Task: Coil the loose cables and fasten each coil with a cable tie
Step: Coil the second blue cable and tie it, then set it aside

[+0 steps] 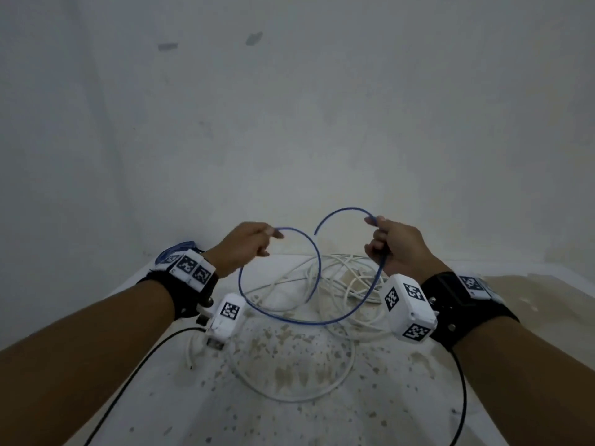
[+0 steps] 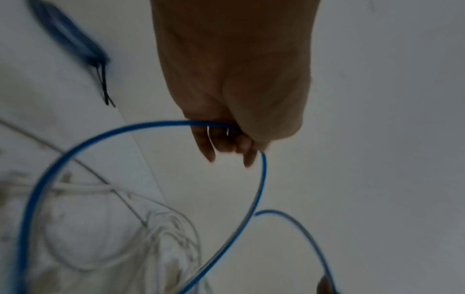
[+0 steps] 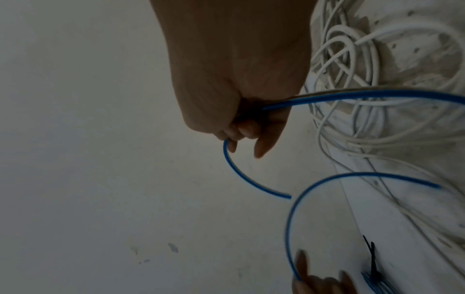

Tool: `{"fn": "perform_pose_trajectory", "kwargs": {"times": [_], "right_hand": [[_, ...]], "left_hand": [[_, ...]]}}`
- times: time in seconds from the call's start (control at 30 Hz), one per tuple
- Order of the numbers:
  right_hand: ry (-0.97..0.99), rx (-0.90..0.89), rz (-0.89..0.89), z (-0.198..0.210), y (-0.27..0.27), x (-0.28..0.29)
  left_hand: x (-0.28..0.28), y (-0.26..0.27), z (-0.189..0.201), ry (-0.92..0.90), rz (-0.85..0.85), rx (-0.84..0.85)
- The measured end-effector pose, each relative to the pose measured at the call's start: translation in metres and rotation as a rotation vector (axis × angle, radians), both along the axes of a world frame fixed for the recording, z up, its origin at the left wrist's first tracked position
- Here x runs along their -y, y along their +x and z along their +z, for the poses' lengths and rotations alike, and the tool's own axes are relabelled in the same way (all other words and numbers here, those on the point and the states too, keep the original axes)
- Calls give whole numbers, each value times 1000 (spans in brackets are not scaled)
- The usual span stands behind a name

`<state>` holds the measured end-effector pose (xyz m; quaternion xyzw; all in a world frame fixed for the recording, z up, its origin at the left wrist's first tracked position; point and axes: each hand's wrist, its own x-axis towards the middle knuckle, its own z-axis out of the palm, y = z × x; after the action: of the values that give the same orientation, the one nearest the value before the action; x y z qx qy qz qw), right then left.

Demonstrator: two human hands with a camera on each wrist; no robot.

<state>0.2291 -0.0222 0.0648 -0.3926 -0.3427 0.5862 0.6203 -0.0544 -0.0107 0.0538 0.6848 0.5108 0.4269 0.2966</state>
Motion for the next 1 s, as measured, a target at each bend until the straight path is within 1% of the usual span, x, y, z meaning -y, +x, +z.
{"fn": "perform_pose_trajectory", "kwargs": {"times": [0.03, 0.07, 0.1, 0.17, 0.2, 0.23, 0.27, 0.33, 0.4, 0.43, 0.47, 0.53, 0.57, 0.6, 0.63, 0.67, 0.7, 0.77, 0.8, 0.83, 0.87, 0.9, 0.93, 0.97, 1.0], "right_hand": [[-14, -6, 18, -1, 1, 0], [-28, -17, 40, -2, 3, 0], [-43, -26, 66, -2, 5, 0], [-65, -29, 121, -4, 9, 3], [-64, -24, 139, -4, 11, 4], [-54, -17, 147, -5, 11, 5], [-40, -12, 151, -6, 11, 6], [-16, -23, 151, -7, 7, 7], [-19, -82, 132, -6, 0, 7], [-29, -122, 118, -6, -4, 6], [-39, -163, 105, -5, -7, 5], [-53, -241, 87, -3, -13, 2], [-60, -288, 80, -1, -15, 0], [-64, -344, 72, 1, -17, -2], [-65, -407, 62, 3, -18, -3], [-61, -473, 48, 6, -20, -5], [-55, -536, 31, 9, -22, -6], [-49, -652, -7, 14, -30, -7], [-51, -693, -21, 16, -36, -6], [-53, -713, -29, 16, -42, -5], [-56, -708, -35, 15, -48, -2], [-63, -678, -41, 12, -54, 0], [-76, -625, -43, 8, -59, 4], [-91, -547, -37, 3, -62, 7], [-106, -447, -20, -3, -64, 10]], "left_hand": [[-12, -2, 3, 5, 121, 101], [-27, -7, 2, -6, 253, 147], [-38, -11, 1, -42, 359, 131], [-50, -14, -6, -179, 452, -58], [-51, -12, -12, -240, 456, -192], [-48, -7, -18, -316, 420, -319], [-46, -1, -24, -386, 401, -391], [-46, 5, -35, -409, 513, -517], [-49, -1, -45, -370, 644, -591], [-48, -4, -47, -309, 683, -581], [-46, -7, -49, -206, 707, -589], [-38, -13, -45, 0, 690, -640], [-31, -14, -38, 82, 665, -623], [-20, -12, -30, 121, 609, -581], [-7, -8, -22, 117, 522, -546], [10, 0, -17, 21, 423, -500], [29, 10, -15, -160, 316, -408], [64, 31, -18, -633, 104, -153], [76, 39, -22, -830, -7, 9], [82, 48, -27, -943, -83, 213], [83, 54, -31, -960, -100, 426], [80, 59, -33, -903, -60, 629], [75, 63, -32, -798, 30, 795], [69, 64, -29, -676, 138, 887], [64, 63, -24, -566, 239, 916]]}}
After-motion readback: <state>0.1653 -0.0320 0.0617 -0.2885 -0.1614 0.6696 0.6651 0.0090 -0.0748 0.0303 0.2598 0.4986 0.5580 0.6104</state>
